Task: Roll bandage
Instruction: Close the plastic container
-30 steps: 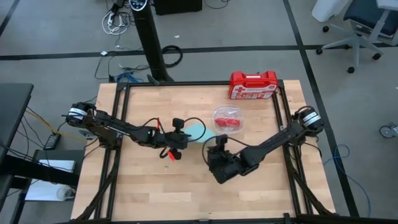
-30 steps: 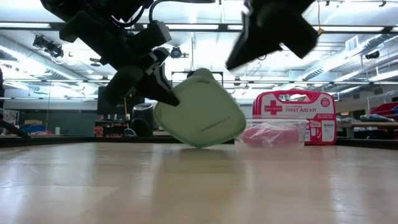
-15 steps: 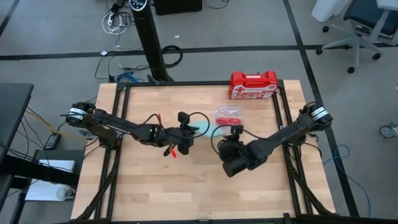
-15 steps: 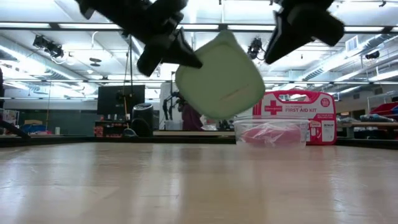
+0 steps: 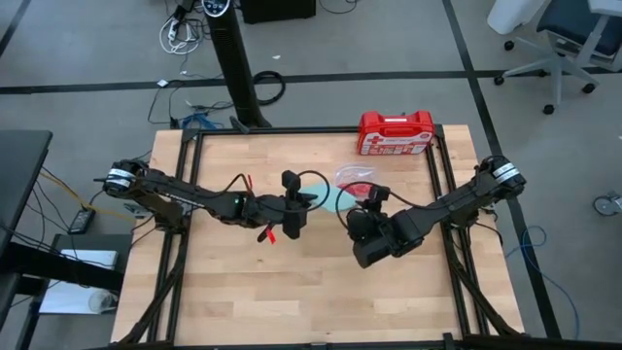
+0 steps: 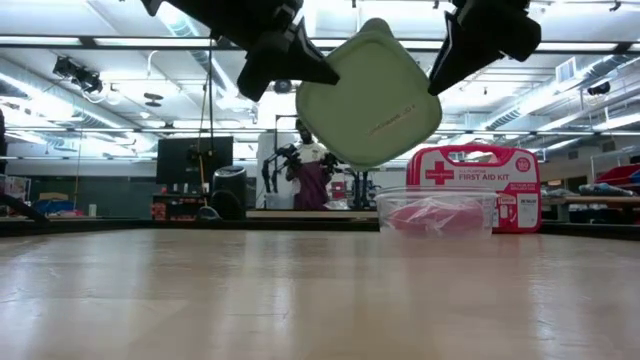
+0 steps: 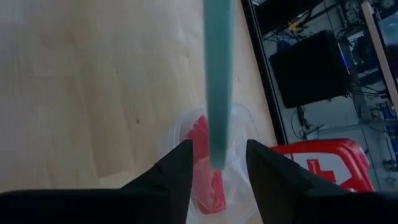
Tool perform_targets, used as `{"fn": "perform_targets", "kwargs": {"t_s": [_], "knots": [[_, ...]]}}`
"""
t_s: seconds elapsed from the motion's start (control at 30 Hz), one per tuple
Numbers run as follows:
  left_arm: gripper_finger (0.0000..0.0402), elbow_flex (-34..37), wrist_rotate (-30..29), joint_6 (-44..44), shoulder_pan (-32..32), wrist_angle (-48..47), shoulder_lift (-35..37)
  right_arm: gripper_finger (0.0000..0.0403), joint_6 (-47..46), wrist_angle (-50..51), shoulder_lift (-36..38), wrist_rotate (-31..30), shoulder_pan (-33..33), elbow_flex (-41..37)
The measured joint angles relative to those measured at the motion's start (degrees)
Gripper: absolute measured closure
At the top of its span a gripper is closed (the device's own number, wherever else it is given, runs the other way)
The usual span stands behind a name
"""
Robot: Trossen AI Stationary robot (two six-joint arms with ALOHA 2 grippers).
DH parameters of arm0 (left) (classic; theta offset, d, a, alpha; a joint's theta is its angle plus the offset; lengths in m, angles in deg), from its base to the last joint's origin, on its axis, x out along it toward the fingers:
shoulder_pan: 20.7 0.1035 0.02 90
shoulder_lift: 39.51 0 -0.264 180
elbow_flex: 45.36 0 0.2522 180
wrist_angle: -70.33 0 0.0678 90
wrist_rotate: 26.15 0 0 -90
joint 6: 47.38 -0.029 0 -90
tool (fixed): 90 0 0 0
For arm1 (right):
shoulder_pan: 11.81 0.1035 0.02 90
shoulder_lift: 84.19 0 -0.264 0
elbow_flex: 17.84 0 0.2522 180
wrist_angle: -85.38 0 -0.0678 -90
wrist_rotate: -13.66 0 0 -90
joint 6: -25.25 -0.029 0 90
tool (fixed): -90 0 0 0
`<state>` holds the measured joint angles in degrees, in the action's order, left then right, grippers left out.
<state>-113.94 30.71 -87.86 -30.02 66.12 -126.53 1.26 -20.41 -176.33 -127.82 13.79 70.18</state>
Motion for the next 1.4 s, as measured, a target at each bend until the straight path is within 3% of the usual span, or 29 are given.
{"fn": "perform_targets", "kwargs": {"t_s": [0.27, 0.47, 0.6, 0.7, 0.83, 1.0, 1.4], "knots": [[0.0376, 0.0, 5.4, -1.1, 0.2, 3.5, 0.0, 0.0261, 5.3, -4.6, -0.4, -3.1, -2.4, -1.5], [0.0376, 0.0, 10.2, 0.6, 2.6, 2.9, -0.7, 0.0335, 5.8, -5.6, -0.4, -3.9, -4.1, -4.6], [0.0365, 0.0, 10.2, 3.3, 4.9, 4.6, -2.8, 0.0391, 5.6, -4.7, -0.4, -5.8, -4.5, -6.5], [0.0336, 0.0, 9.6, 3.9, 6.3, 4.8, -4.2, 0.0385, 3.1, -1.4, -0.4, -7.5, -5.2, -6.8], [0.0287, 0.0, 4.4, 5.8, 7.8, 4.5, -4.7, 0.0371, -1.8, 7.0, -0.2, -10.3, -5.8, -6.8], [0.0242, 0.1, 3.6, 6.7, 8.9, 4.8, -4.4, 0.0392, -4.9, 14.6, -0.2, -10.3, -7.4, -6.8], [0.0229, 0.1, 11.4, 18.0, 10.2, 1.3, -4.3, 0.0378, -4.4, 7.7, -0.2, -5.2, -11.7, -15.8]]}}
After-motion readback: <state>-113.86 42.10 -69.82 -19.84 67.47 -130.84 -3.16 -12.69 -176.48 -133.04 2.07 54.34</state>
